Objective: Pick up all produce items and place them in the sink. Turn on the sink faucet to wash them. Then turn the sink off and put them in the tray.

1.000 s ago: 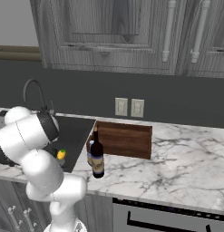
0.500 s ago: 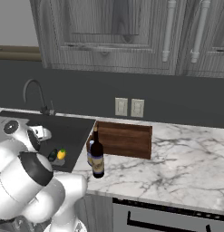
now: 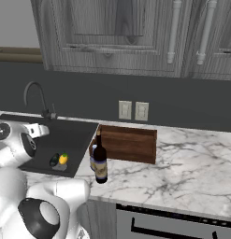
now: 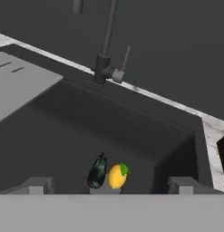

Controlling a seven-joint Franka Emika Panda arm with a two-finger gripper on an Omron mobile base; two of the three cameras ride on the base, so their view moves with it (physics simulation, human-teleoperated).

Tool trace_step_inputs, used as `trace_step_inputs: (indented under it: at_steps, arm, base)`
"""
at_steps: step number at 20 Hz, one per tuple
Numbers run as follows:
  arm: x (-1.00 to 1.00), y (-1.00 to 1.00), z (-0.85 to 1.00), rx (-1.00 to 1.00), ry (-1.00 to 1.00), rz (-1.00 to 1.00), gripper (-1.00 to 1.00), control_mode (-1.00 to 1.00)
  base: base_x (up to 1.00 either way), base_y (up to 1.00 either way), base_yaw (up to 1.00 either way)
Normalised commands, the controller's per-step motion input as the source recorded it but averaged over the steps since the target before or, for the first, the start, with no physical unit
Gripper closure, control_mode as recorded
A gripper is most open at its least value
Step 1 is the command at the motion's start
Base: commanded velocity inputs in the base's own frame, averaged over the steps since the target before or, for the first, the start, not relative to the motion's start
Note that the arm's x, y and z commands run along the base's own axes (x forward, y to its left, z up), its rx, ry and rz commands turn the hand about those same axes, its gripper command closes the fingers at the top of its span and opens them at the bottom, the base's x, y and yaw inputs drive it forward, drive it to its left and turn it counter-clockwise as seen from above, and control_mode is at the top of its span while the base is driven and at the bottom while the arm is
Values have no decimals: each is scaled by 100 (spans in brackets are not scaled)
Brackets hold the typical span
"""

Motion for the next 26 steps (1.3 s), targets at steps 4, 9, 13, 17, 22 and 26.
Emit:
trace_step_inputs:
  at_steps: [4, 9, 13, 17, 22, 26]
  arm:
    - [-11, -2, 60, 3, -17, 0, -100, -100]
    - [0, -2, 43, 7, -13, 1, -100, -100]
    - [10, -4, 18, 11, -8, 4, -100, -100]
    - [16, -6, 14, 12, -6, 2, -100, -100]
    - [16, -3, 9, 10, -5, 2, -100, -100]
    - [21, -3, 0, 11, 1, 0, -100, -100]
  base:
    - [0, 0, 0]
    - [0, 0, 0]
    - [0, 0, 0]
    - [0, 0, 0]
    - [0, 0, 0]
    - [0, 0, 0]
